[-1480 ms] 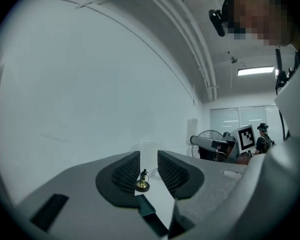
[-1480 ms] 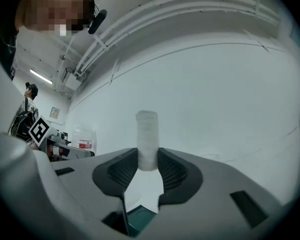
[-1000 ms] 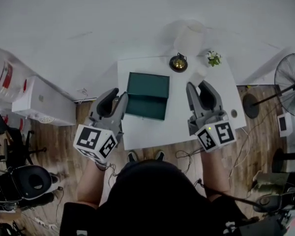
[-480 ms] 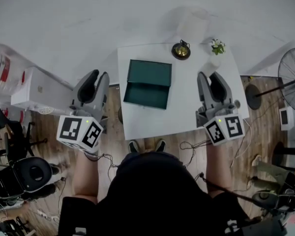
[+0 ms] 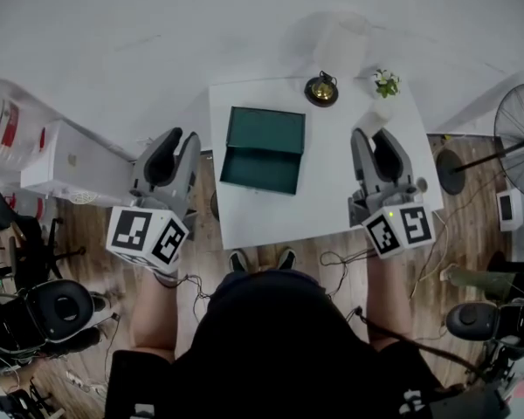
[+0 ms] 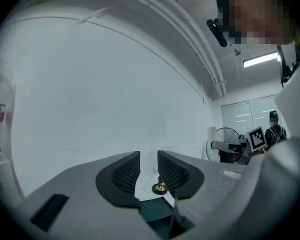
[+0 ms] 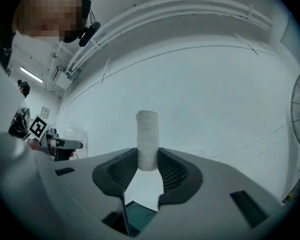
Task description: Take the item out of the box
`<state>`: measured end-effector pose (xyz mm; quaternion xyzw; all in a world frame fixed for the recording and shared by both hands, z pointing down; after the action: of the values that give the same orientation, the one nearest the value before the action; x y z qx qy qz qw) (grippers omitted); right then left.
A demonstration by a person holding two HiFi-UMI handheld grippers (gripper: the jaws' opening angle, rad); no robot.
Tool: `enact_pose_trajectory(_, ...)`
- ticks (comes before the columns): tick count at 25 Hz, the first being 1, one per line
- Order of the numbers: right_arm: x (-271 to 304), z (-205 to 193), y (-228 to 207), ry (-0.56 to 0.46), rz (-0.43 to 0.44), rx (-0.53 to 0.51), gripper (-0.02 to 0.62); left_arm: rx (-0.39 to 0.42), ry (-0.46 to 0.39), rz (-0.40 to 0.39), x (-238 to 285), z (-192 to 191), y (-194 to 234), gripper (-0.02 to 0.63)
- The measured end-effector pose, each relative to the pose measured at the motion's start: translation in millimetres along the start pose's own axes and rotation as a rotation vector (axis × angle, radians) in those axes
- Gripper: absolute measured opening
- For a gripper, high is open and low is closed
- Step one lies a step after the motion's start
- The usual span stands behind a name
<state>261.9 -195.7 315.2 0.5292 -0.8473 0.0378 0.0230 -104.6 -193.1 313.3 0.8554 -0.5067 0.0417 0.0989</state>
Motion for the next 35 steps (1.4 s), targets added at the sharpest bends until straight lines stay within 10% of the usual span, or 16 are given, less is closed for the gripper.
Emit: enact_pose_trajectory(35, 1.1, -3.2, 6.0, -0.001, 0.013, -0.009, 0.130, -0.008, 0.028, -0.010, -0.5, -6.6, 0.4, 0.107)
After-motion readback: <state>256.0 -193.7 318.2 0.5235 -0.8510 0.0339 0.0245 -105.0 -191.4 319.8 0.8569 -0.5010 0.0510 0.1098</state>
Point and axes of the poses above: the fingertips, and each gripper's own axes: x forward along the fingers, y to its left, z out of its top, the point moved 9 cm from there along -x, backward along the fingers, and after that the axes turned 10 degrees about y, right-handed, at the moved point
